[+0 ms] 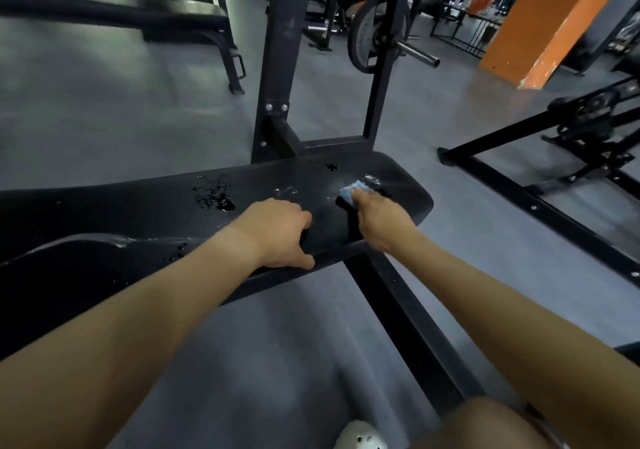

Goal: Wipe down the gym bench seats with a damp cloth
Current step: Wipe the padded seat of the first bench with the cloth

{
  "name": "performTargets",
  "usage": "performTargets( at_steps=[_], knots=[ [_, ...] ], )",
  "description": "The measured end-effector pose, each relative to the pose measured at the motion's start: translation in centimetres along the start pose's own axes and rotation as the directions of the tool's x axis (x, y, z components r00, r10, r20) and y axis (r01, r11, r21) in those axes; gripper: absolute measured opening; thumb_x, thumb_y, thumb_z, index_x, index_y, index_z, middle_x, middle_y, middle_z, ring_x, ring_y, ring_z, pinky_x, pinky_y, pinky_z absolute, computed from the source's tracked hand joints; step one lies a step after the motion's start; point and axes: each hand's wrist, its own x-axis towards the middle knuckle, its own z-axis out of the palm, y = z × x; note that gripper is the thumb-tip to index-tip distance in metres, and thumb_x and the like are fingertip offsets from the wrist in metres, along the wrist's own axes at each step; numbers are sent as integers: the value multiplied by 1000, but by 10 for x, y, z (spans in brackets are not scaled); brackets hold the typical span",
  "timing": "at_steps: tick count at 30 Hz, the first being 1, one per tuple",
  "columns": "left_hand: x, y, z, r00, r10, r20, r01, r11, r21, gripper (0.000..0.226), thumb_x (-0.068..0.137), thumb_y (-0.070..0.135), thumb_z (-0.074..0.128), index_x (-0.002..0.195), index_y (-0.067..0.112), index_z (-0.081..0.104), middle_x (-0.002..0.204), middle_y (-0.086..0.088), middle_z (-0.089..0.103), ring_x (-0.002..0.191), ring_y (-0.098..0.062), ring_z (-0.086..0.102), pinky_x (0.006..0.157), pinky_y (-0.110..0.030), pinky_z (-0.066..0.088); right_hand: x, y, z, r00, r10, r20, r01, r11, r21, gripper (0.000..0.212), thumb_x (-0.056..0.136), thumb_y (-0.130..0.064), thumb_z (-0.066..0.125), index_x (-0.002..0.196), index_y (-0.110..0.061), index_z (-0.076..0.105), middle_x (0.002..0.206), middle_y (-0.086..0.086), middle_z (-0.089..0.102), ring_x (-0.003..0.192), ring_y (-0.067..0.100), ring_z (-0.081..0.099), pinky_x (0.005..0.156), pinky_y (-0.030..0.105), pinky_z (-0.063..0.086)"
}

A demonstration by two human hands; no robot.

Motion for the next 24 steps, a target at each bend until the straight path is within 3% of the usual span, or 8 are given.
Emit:
performTargets(
  at_steps=[2,4,11,14,16,19,21,24],
  knots=[
    [-1,3,0,1000,-11,-1,11,1000,10,67,75,71,65,123,25,61,113,7,62,101,-20,61,88,-42,56,9,-2,1,997,79,22,-79,997,22,30,98,-13,36,123,-16,52,120,17,58,89,36,55,73,40,39],
    [-1,6,-2,1000,-29,11,29,999,22,68,75,72,66,124,25,60,115,7,61,103,-22,61,88,-42,55,8,-11,3,998,52,48,-55,997,54,28,101,-17,35,123,-13,51,120,18,54,93,38,56,76,42,40],
    [-4,14,-8,997,-69,40,68,997,34,64,78,69,69,127,28,58,115,7,61,103,-20,60,86,-39,53,-38,-38,3,947,-312,76,291,934,207,44,98,-11,43,140,-21,50,140,9,52,125,30,51,95,43,46],
    [-4,12,-7,997,-60,39,59,998,20,68,80,68,68,133,27,55,124,5,60,111,-22,58,89,-39,51,-38,-26,-2,968,-250,27,240,951,194,47,99,-11,42,142,-31,50,147,4,51,129,27,52,102,41,45],
    [-5,11,-4,998,-49,27,49,999,11,68,81,68,67,133,26,55,124,4,60,111,-22,59,90,-39,52,-27,-7,-3,994,-110,-1,109,986,130,51,97,-8,44,138,-37,48,145,3,51,125,26,56,94,39,46],
    [-1,10,-5,1000,-10,18,9,997,75,63,84,69,61,128,23,58,118,3,62,105,-22,61,89,-39,52,-17,12,1,993,119,-15,-118,990,76,43,93,-5,43,131,-23,50,131,10,54,118,33,56,86,40,45],
    [7,13,-11,1000,-5,2,4,991,133,63,89,74,51,123,22,61,116,1,63,106,-24,62,87,-37,47,-18,1,4,990,143,-23,-139,985,103,33,95,-8,40,125,-15,51,127,12,53,117,36,53,87,42,41],
    [24,21,-17,999,-2,-36,8,985,172,74,88,84,38,118,21,65,116,-3,64,111,-27,60,95,-43,42,-23,-20,9,998,27,-56,-17,987,158,18,100,-19,37,111,-18,51,111,8,56,102,33,57,78,40,42]
  ],
)
